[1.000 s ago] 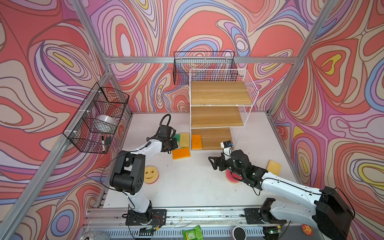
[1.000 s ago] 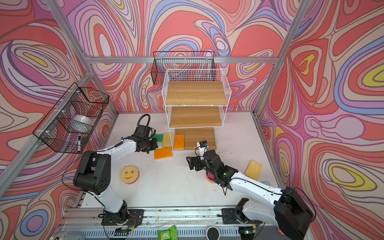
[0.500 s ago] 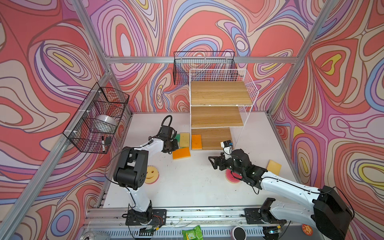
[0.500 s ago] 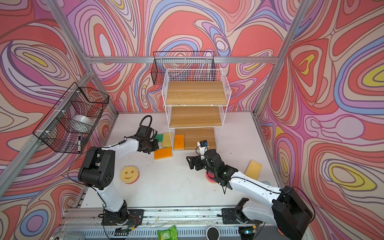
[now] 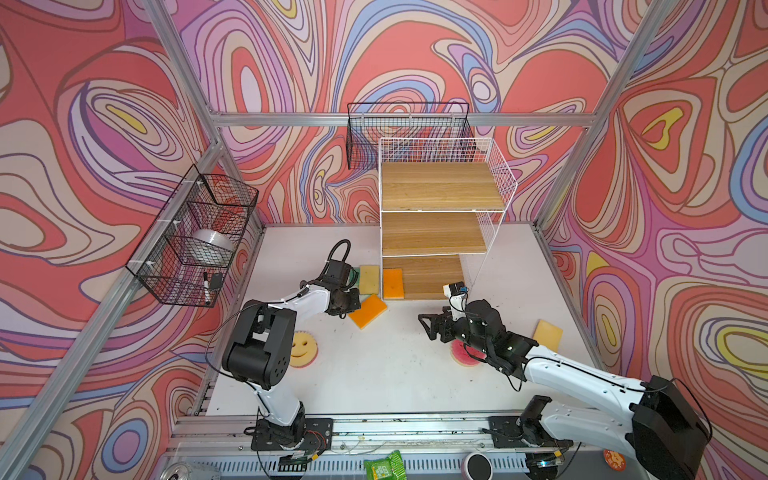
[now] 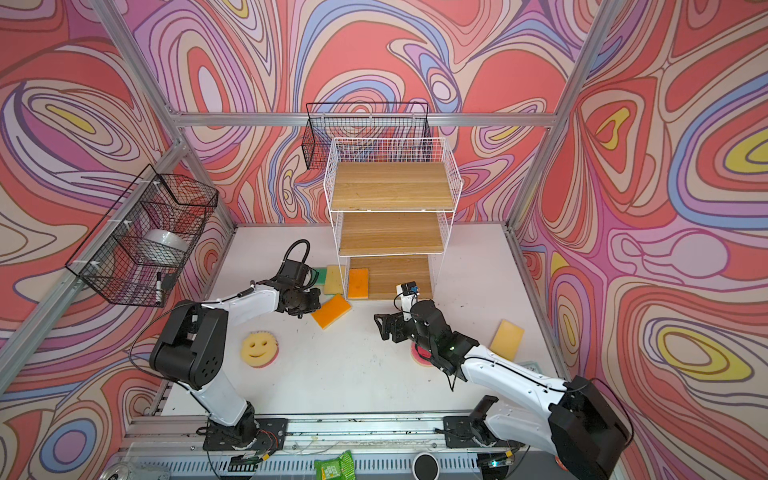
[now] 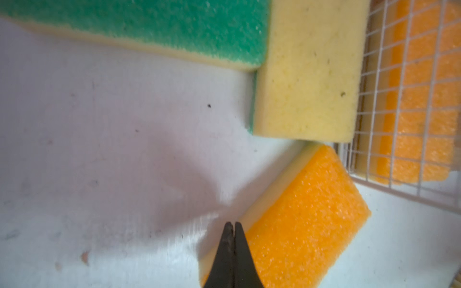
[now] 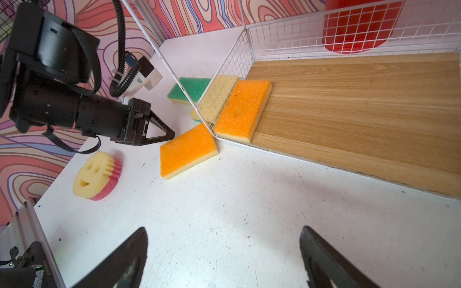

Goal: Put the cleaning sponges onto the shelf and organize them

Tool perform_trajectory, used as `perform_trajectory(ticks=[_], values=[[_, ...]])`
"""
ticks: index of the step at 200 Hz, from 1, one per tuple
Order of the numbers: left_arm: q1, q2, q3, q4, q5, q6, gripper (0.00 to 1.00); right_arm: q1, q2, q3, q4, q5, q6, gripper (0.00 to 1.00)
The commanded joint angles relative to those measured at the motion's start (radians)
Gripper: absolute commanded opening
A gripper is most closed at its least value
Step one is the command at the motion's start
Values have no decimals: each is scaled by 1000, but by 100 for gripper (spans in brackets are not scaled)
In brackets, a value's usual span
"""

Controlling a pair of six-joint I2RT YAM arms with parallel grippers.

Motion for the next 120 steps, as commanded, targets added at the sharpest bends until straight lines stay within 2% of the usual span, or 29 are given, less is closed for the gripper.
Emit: perform_trajectory(ticks=[1,49,66,98,120], values=[[-37,-86,-55,-11,-6,-37,3,-4,-13,-5,-19,-9,13,98],[-169,-181,-169,93,-9,-146,3,-4,36,52,-98,9,60,98],[-197,-209,-182,82,-64,-159,2,-4,45,69,-124,20,66,98],[-191,-333,-148,-22,-200,-87,4,-4,37,64,-135,12,69,98],[-129,-293,-60,-105,-157,-39,5,-4,41,57,-128,10,74,98]])
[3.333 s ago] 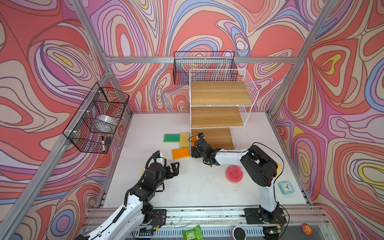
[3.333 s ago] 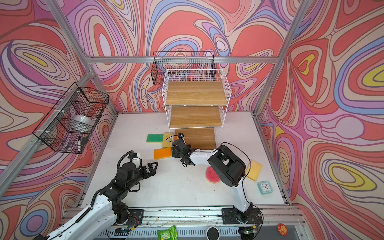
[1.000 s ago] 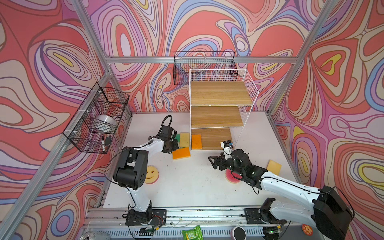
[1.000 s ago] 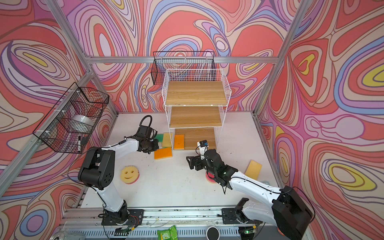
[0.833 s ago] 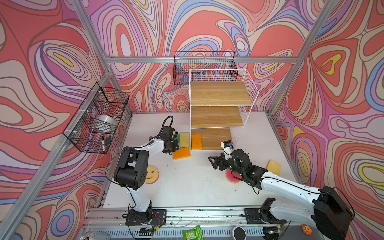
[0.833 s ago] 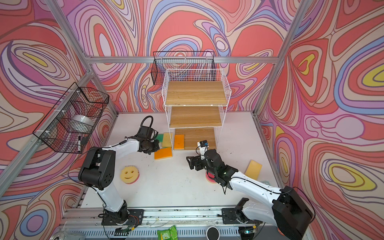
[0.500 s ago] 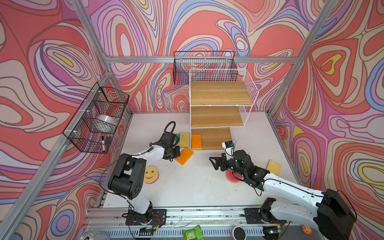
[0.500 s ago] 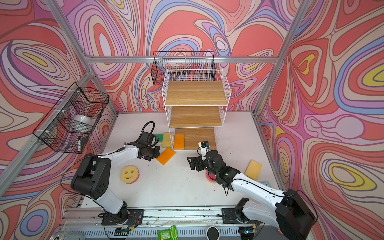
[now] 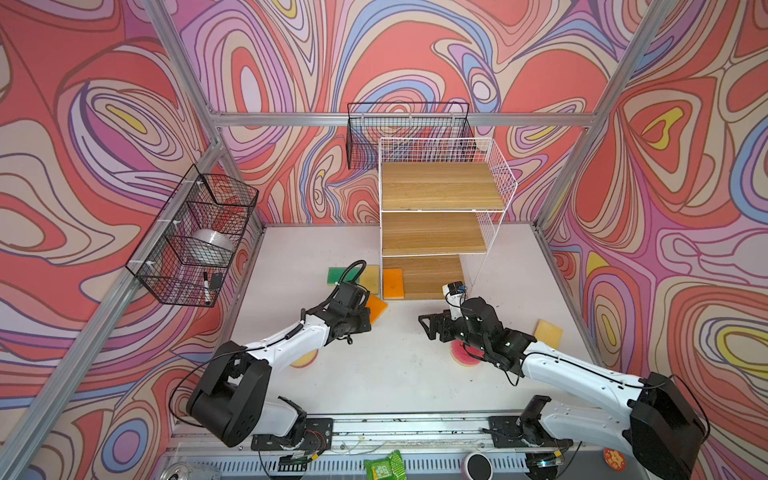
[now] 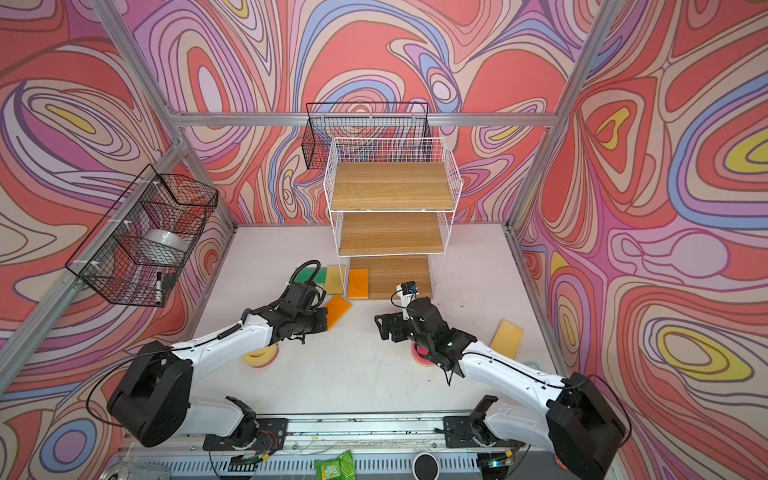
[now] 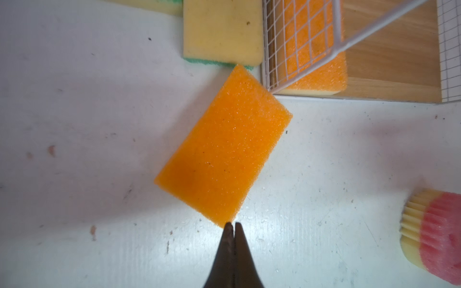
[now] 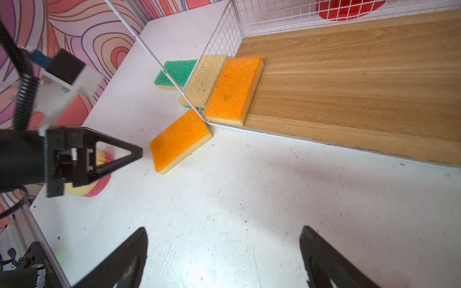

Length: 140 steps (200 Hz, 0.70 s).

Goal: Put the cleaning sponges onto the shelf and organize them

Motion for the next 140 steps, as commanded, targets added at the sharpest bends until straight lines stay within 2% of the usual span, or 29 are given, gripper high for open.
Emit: perform_trajectory(ticks=[1,22,65,116,140], values=[[60,22,90,-94,-29,60,5,-4,3,10,-14,5,14,98],[127,94,118,-82,43,70,5,-4,3,11,-11,8,15,98],[150,242,152,-29,41,88,4,-5,-29,23,-41,12,2,98],[145,303,146,13,58,70,3,-5,-53,31,-70,16,-9,98],[100,313,135,13,37,65,3,-4,-42,43,-75,12,-3,99]])
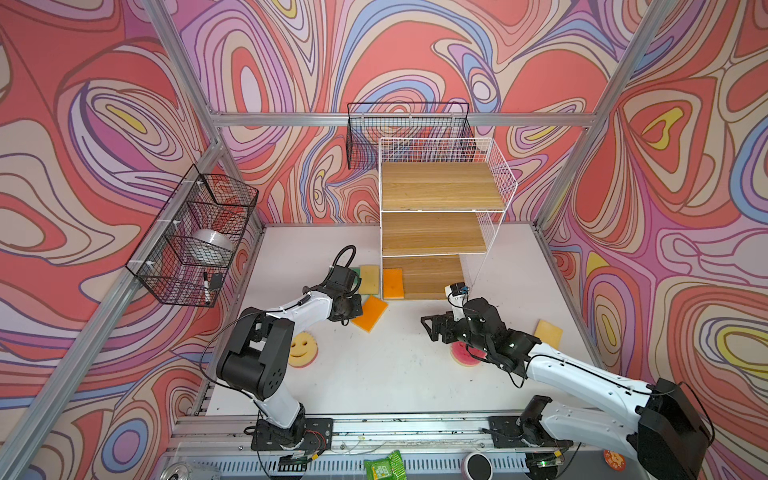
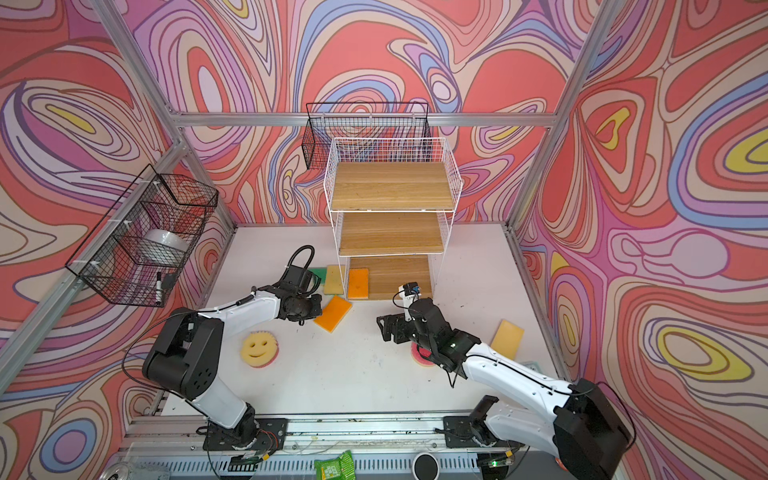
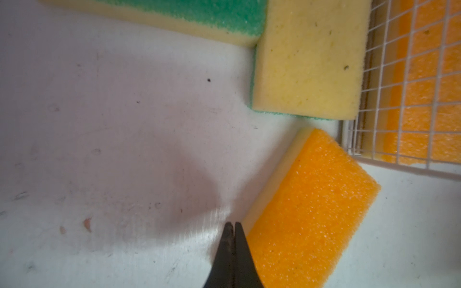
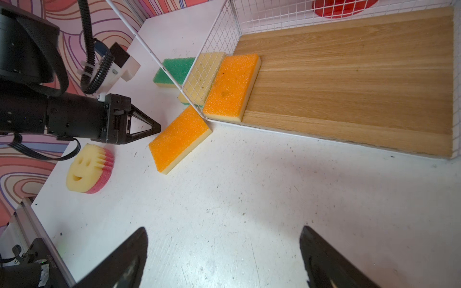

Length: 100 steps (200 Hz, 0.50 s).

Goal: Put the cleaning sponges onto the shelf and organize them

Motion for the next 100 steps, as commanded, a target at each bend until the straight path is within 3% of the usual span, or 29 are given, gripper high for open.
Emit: perform_trajectory(ticks=[1,100], values=[[-39,14,-3,10,-9,-5,3,-4,-2,34,-20,10,-4,98],[-183,-132,-191,178,-24,-163,3,-3,155,183,-159,32,68,98]])
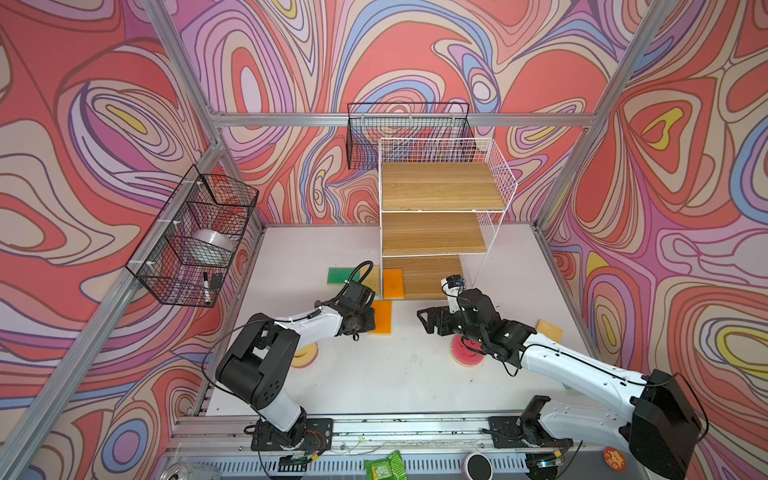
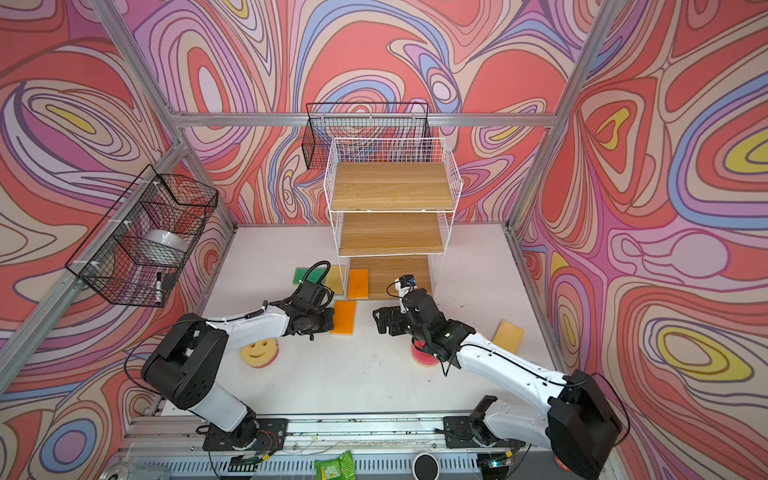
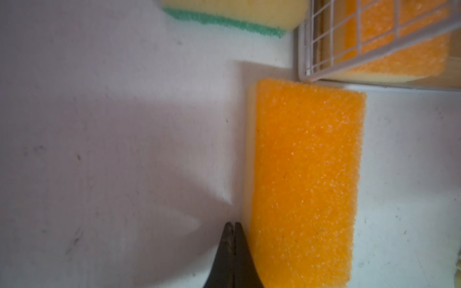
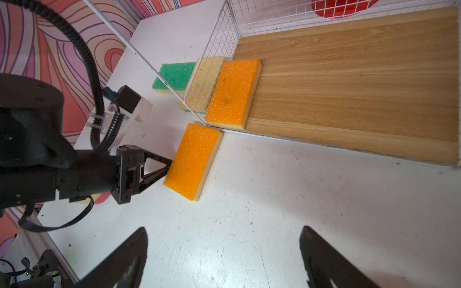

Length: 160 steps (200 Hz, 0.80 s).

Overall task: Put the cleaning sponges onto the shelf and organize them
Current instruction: 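Grasp the table's orange sponge with the right gripper while the left gripper draws back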

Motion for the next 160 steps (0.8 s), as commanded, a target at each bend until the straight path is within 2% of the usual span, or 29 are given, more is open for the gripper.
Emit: perform_trajectory(ticks=[1,21,31,37,51,53,56,74,102,130,160], values=[[-22,-65,-33,50,-17,-56,3,-2,51,40,-65,26,22,98],[-23,-132,-70,46,-14,-67,4,34,114,84,-86,67,26,98],[-23,-181,-82,18,-29,-67,9,71,155,117,-105,113,31,98],[-22,-213,-87,-3,-42,-63,18,97,181,138,-117,144,40,98],[-16,-288,-94,-53,-59,-39,55,148,245,186,-131,225,96,98],[-15,-297,-94,-62,-59,-36,64,153,256,192,-133,235,108,98],[-8,-310,-91,-73,-60,-32,72,158,270,200,-134,246,125,98],[50,-381,-92,-134,-17,-20,99,202,352,248,-124,305,198,98],[137,-493,-121,-170,39,-41,100,273,479,347,-120,391,249,98],[157,-565,-122,-234,-23,-61,100,324,623,481,-173,418,278,98],[164,-570,-110,-306,-91,-98,100,342,718,555,-209,428,303,98]])
